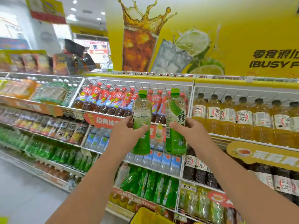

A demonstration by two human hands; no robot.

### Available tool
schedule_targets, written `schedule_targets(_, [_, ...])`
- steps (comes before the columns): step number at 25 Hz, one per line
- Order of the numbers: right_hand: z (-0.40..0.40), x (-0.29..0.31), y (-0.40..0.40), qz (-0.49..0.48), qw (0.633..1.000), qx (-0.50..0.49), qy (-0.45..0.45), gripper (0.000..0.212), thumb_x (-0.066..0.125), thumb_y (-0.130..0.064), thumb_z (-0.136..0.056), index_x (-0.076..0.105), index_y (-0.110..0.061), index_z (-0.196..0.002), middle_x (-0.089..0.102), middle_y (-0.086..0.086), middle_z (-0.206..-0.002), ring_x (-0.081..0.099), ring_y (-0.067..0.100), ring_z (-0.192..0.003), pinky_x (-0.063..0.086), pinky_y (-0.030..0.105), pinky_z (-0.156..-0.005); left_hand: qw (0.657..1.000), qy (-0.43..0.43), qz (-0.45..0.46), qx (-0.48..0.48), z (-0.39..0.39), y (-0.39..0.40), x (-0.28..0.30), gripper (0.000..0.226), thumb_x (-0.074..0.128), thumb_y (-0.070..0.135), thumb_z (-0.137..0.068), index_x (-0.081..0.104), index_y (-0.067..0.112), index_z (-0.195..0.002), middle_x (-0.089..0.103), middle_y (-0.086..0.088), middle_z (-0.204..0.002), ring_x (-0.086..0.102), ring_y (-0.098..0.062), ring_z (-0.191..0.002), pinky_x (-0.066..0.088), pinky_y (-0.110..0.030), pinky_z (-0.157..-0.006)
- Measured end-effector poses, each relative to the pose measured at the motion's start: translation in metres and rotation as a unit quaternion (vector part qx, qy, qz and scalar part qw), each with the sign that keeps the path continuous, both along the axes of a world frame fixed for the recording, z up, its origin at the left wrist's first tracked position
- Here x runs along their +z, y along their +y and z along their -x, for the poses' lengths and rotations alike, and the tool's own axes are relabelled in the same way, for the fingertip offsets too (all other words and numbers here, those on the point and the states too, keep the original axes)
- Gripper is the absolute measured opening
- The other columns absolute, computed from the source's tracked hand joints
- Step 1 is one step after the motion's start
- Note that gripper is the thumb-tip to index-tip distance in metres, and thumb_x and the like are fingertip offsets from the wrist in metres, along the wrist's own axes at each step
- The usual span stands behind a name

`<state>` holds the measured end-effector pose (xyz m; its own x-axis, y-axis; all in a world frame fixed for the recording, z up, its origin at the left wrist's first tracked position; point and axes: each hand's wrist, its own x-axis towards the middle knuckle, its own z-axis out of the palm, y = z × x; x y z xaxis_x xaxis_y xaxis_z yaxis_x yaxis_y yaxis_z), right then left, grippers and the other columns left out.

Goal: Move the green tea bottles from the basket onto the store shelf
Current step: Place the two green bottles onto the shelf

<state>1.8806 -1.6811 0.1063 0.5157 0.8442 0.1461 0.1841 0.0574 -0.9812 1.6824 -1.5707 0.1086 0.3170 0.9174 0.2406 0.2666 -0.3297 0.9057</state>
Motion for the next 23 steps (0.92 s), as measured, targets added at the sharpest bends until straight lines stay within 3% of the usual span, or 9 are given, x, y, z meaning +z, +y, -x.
schedule_targets(4, [0.054,-0.001,0.039,-0.007,0.996,0.088,0.005,0.024,0.083,-0.042,-0.085,0.075,-0.029,-0.103,0.081,-0.006,-0.1,0.078,0.018,-0.092,0.064,0.042,-0.085,0.997,0.001,-0.002,0.078,0.068,-0.001,0.007,0.073,0.081,0.047,-0.082,0.053,0.021,-0.145,0.065,0.003,-0.127,0.064,-0.013,-0.1,0.054,-0.025,-0.076])
schedule_targets(7, [0.103,-0.003,0.064,-0.016,0.989,0.147,0.01,0.015,0.082,-0.035,-0.088,0.075,-0.029,-0.1,0.08,-0.009,-0.095,0.077,0.01,-0.088,0.061,0.023,-0.067,0.99,0.009,-0.012,0.14,0.122,0.002,0.007,0.057,0.08,0.047,-0.082,0.063,0.024,-0.131,0.071,0.006,-0.116,0.067,-0.009,-0.095,0.051,-0.02,-0.067])
schedule_targets(12, [0.197,-0.009,0.107,-0.005,0.979,0.202,0.008,0.024,0.084,-0.034,-0.086,0.078,-0.023,-0.107,0.081,-0.003,-0.102,0.076,0.023,-0.1,0.063,0.042,-0.086,0.977,0.01,-0.002,0.211,0.215,0.013,-0.001,0.068,0.082,0.05,-0.078,0.061,0.023,-0.137,0.069,0.002,-0.122,0.067,-0.017,-0.103,0.058,-0.037,-0.085])
schedule_targets(14, [0.237,-0.013,0.124,0.001,0.978,0.211,-0.002,0.025,0.085,-0.039,-0.084,0.079,-0.025,-0.104,0.081,-0.004,-0.101,0.075,0.024,-0.102,0.061,0.047,-0.093,0.975,0.016,0.008,0.223,0.254,0.026,-0.007,0.055,0.081,0.05,-0.078,0.067,0.028,-0.126,0.072,0.006,-0.113,0.069,-0.015,-0.098,0.06,-0.039,-0.084])
schedule_targets(17, [0.292,-0.019,0.15,0.014,0.975,0.221,-0.011,0.022,0.083,-0.042,-0.085,0.078,-0.029,-0.102,0.08,-0.007,-0.101,0.074,0.022,-0.103,0.059,0.041,-0.091,0.974,0.001,0.011,0.224,0.309,0.05,-0.014,0.039,0.08,0.045,-0.083,0.063,0.027,-0.113,0.065,0.018,-0.096,0.064,-0.002,-0.087,0.053,-0.022,-0.071])
schedule_targets(19, [0.331,-0.021,0.17,0.023,0.976,0.216,-0.016,0.042,0.084,-0.052,-0.08,0.076,-0.028,-0.113,0.078,-0.008,-0.11,0.073,0.02,-0.106,0.058,0.039,-0.093,0.978,0.001,0.016,0.21,0.348,0.07,-0.015,0.037,0.079,0.04,-0.086,0.051,0.031,-0.109,0.054,0.026,-0.088,0.052,0.01,-0.077,0.04,-0.009,-0.059])
schedule_targets(21, [0.367,-0.024,0.191,0.023,0.979,0.202,-0.021,0.067,0.083,-0.062,-0.071,0.071,-0.025,-0.126,0.075,-0.008,-0.119,0.07,0.018,-0.11,0.056,0.044,-0.099,0.98,0.007,0.011,0.199,0.384,0.094,-0.015,0.041,0.079,0.044,-0.085,0.055,0.024,-0.113,0.062,0.021,-0.098,0.058,0.005,-0.084,0.041,-0.009,-0.061])
schedule_targets(23, [0.398,-0.024,0.212,0.019,0.98,0.195,-0.021,0.065,0.083,-0.06,-0.075,0.07,-0.024,-0.128,0.074,-0.006,-0.12,0.069,0.017,-0.11,0.056,0.04,-0.093,0.981,0.02,-0.003,0.195,0.417,0.117,-0.016,0.06,0.079,0.049,-0.083,0.061,0.019,-0.132,0.067,0.009,-0.115,0.063,-0.009,-0.098,0.043,-0.015,-0.066])
